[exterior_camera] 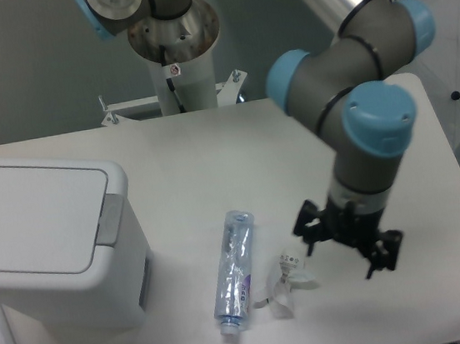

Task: Open the trash can
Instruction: 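Move the gripper over the table toward the white trash can, then lower the gripper beside the trash can's grey latch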

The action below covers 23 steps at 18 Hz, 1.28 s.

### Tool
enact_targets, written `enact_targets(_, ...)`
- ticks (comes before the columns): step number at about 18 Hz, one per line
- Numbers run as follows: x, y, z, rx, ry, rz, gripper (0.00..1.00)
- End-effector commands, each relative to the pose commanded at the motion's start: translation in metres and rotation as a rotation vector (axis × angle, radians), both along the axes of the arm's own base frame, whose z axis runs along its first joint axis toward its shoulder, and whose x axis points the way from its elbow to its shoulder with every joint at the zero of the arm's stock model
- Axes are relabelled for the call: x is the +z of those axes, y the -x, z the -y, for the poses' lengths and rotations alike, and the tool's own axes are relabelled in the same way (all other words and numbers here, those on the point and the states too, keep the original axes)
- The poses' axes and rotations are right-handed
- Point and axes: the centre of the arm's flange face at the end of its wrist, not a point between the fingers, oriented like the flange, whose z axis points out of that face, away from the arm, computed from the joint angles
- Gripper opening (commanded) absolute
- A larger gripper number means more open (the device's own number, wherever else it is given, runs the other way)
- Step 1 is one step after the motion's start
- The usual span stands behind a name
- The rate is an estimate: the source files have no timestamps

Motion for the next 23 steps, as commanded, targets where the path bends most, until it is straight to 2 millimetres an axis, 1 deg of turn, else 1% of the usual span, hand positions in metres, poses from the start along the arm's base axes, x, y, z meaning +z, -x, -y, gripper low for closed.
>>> enact_targets(2, 0.007, -0.011, -0.009, -0.003, -0.078, 0.061, 1.0)
enact_targets(3, 0.017, -0.017, -0.012, -0.005, -0.131, 0.095, 1.0)
enact_targets(4, 0.041, -0.027, -0.01, -0.001, -0.179, 0.1, 1.0)
enact_targets(5, 0.056, -0.035, -0.008, 0.01, -0.211, 0.114, 1.0)
enact_targets(6, 0.061, -0.044, -0.011, 0.018, -0.23, 0.139, 1.0)
enact_targets(7, 0.059, -0.054, -0.013, 0.023, -0.239, 0.17, 1.0)
enact_targets(8, 0.064, -0.065, -0.01, 0.032, -0.253, 0.192, 1.0)
enact_targets(10, 0.081, -0.084, -0.002, 0.088, -0.282, 0.238, 1.0)
enact_targets(13, 0.086, -0.091, 0.0, 0.176, -0.286, 0.288, 1.0)
enact_targets(16, 0.091, -0.111, -0.011, 0.219, -0.281, 0.326, 1.0)
enact_targets(18, 0.093, -0.121, -0.015, 0.234, -0.276, 0.341, 1.0)
enact_targets(19, 0.094, -0.129, -0.017, 0.232, -0.274, 0.345, 1.0)
enact_targets(20, 0.099, -0.136, -0.014, 0.23, -0.276, 0.344, 1.0)
enact_targets(21, 0.098, -0.142, -0.01, 0.237, -0.27, 0.349, 1.0)
enact_targets(22, 0.097, -0.149, -0.004, 0.238, -0.265, 0.354, 1.0)
enact_targets(23, 0.091, -0.154, 0.0, 0.234, -0.258, 0.358, 1.0)
